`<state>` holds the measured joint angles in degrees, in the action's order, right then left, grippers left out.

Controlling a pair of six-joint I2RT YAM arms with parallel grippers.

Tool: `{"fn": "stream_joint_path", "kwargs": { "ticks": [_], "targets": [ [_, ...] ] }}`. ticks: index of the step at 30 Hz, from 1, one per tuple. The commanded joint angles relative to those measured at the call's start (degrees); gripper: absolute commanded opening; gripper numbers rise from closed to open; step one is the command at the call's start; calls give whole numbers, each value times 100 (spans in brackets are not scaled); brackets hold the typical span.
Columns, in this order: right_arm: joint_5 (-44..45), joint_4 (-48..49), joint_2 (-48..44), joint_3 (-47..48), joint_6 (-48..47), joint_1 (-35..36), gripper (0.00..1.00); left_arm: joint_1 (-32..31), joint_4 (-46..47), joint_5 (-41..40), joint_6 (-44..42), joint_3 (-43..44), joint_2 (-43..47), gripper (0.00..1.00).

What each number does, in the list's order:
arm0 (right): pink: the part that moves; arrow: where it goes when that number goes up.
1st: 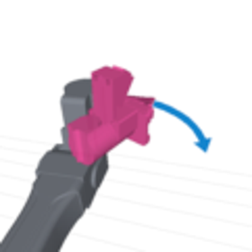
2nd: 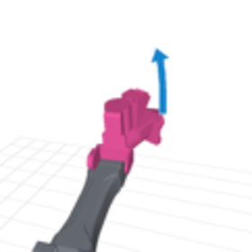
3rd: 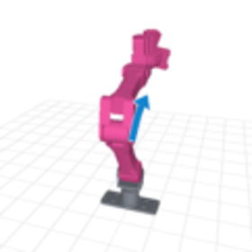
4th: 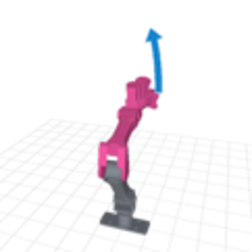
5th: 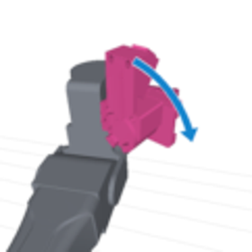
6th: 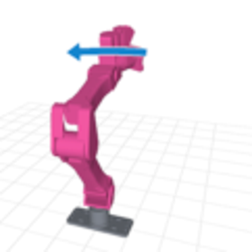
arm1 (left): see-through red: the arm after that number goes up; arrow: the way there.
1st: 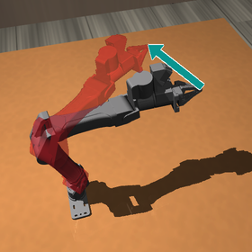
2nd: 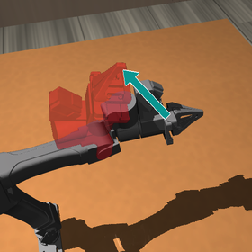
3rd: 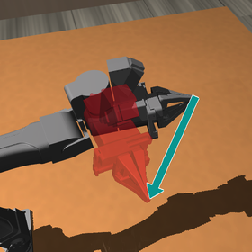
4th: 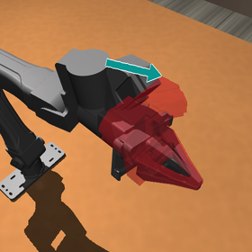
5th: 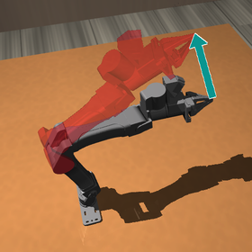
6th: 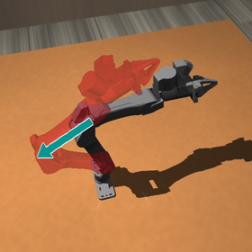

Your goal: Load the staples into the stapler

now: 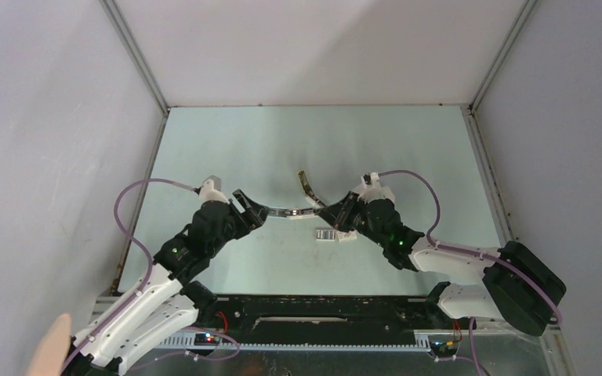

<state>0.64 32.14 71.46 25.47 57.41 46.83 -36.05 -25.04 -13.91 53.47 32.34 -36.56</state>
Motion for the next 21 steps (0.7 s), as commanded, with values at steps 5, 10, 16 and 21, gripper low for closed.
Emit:
{"fn": "stream_joint_path", "kwargs": {
  "ticks": [5, 10, 16, 21],
  "targets": [
    [-263, 1133, 235, -161, 426, -95, 0, -25, 479, -80, 84, -215, -54, 77],
    [-264, 1414, 307, -263, 479, -101, 0, -25, 1423, 68, 463, -565, -47, 75],
    [-179, 1515, 357, -277, 338, -28, 0, -24, 1778, 44, 925, -715, -395, 75],
    [-85, 1666, 502, -274, 235, 94, 0, -23, 2064, -85, 1131, -782, -587, 72]
  ]
}}
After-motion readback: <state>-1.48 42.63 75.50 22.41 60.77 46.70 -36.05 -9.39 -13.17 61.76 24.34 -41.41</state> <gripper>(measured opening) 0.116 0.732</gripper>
